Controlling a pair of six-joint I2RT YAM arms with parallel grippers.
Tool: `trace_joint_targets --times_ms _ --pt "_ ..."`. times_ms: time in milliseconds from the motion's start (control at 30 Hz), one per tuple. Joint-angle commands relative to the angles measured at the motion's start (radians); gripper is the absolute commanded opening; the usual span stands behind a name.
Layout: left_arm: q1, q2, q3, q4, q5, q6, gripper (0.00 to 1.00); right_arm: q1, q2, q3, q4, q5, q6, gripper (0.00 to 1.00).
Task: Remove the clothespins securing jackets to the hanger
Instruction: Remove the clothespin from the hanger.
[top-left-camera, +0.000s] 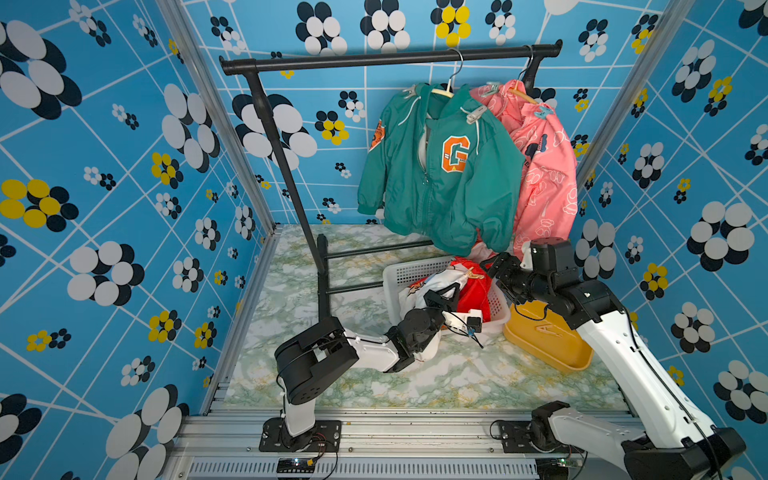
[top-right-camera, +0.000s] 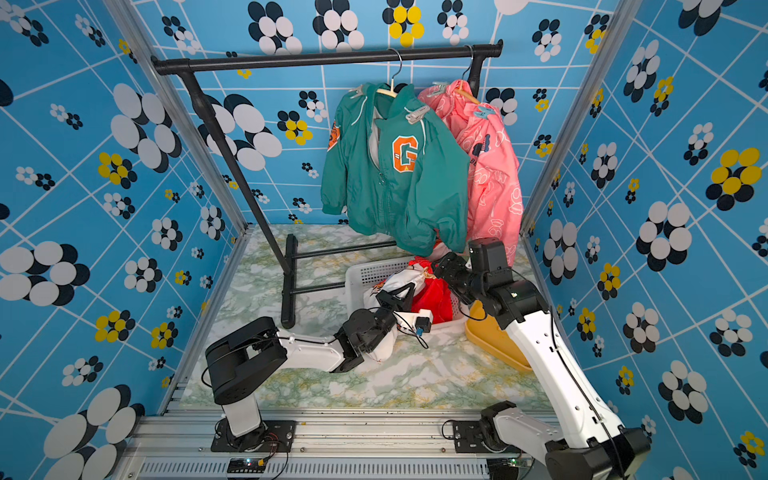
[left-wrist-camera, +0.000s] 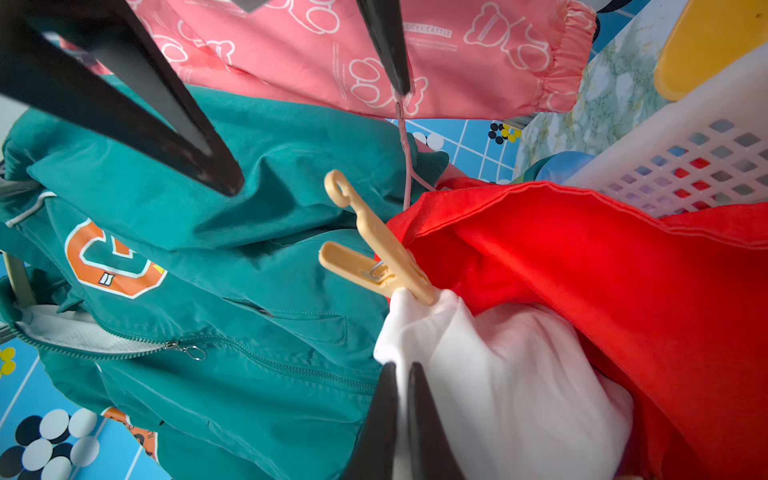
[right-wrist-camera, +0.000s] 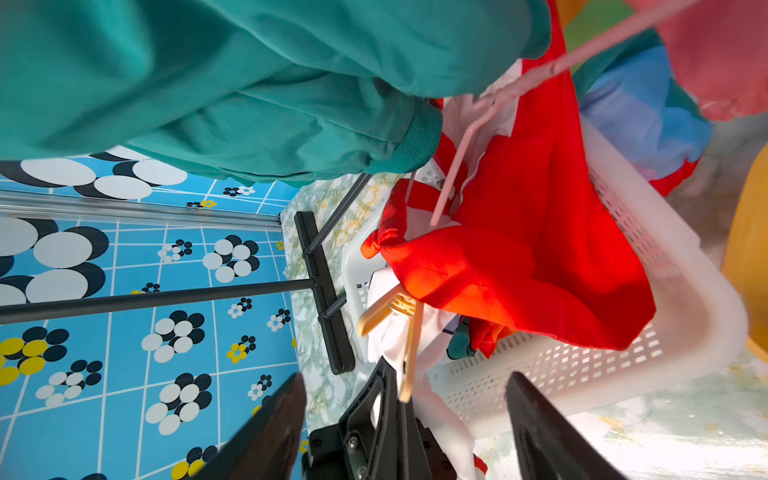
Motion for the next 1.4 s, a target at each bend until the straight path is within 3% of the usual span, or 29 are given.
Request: trace_joint_targets --times_ms 0,367,600,833,1367 --pt "0.005 0.002 0.020 0.167 -0.078 0.079 0.00 -0.001 0.032 0.022 0.014 -0.057 0.034 0.76" --pt "-0.015 0.052 0.055 0.166 -0.086 0.145 0.00 0.020 0.143 0.070 0.000 -0.049 0.050 0.73" --pt "-0.018 0.048 0.056 0.166 -0.087 0.139 0.00 0.021 0.176 0.056 0.001 -0.036 0.058 0.64" --pt "-0.021 0.052 0.060 0.166 -0.087 0.141 0.00 0.022 0.156 0.038 -0.004 0.010 0.054 0.44" --pt "-0.034 0.078 0.094 0.164 -0.094 0.140 0.00 0.022 0.169 -0.017 0.094 0.074 0.056 0.20"
